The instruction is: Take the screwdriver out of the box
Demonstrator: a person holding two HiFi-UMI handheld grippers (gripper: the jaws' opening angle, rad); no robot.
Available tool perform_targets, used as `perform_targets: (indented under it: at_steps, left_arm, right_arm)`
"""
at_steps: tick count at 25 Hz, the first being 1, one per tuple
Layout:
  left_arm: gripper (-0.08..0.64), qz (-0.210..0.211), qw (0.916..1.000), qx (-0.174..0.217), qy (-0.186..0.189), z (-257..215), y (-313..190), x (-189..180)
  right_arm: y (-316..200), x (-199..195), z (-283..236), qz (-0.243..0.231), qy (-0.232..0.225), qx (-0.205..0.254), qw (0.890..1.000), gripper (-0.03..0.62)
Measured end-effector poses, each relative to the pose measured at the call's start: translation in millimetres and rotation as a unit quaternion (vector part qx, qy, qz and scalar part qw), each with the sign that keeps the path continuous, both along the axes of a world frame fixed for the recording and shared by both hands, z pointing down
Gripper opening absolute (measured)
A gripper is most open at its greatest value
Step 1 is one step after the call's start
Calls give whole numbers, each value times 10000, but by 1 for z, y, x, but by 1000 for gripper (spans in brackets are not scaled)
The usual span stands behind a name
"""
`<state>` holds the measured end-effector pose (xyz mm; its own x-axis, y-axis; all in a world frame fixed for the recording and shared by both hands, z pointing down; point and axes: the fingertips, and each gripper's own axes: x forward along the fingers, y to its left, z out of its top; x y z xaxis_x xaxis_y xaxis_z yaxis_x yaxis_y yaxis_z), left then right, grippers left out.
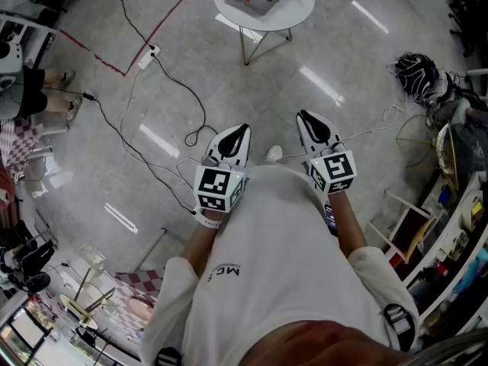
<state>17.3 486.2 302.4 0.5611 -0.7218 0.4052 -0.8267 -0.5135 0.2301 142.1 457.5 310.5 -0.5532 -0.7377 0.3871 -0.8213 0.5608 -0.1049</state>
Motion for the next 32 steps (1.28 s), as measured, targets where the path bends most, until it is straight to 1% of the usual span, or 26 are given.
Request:
perform_targets:
  at_steps: [4,8,12,14,18,22,25,28,32]
  left_arm:
    - [11,-63,10000,14,8,1,27,23]
    - [9,-243,9997,-28,-13,6,42,32]
    - [11,-252,9996,93,-30,0,42,49]
    - [11,-231,9997,112,-50,-3,41,55]
    - [11,-157,9997,124,-132,-6,32,63]
    - [9,-127,9998,49,-175,0,11,63]
    - [11,-106,9998,20,-140,3,-16,62]
    - [11,-68,9999,-5,-92,7,-52,58]
    - [11,24,10000,-51,-31,9,-117,46]
  right_arm:
    - [22,30,-4,175,-272,-47,9995,87]
    - [40,41,-5,37,-335,-21,9994,86]
    - [45,53,-5,-146,-300,24,9994,86]
    - [44,59,-6,-127,-396,-10,9991,87]
    - [35,72,-9,-2,-552,67,9985,87]
    - [17,74,-7,-18,-677,45,9977,87]
    - [-3,68,-5,-164,-603,70,9980,86]
    - [-31,55,-3,-371,-444,84,9983,79]
    - [-89,34,-1,-460,-609,-191,9969,71]
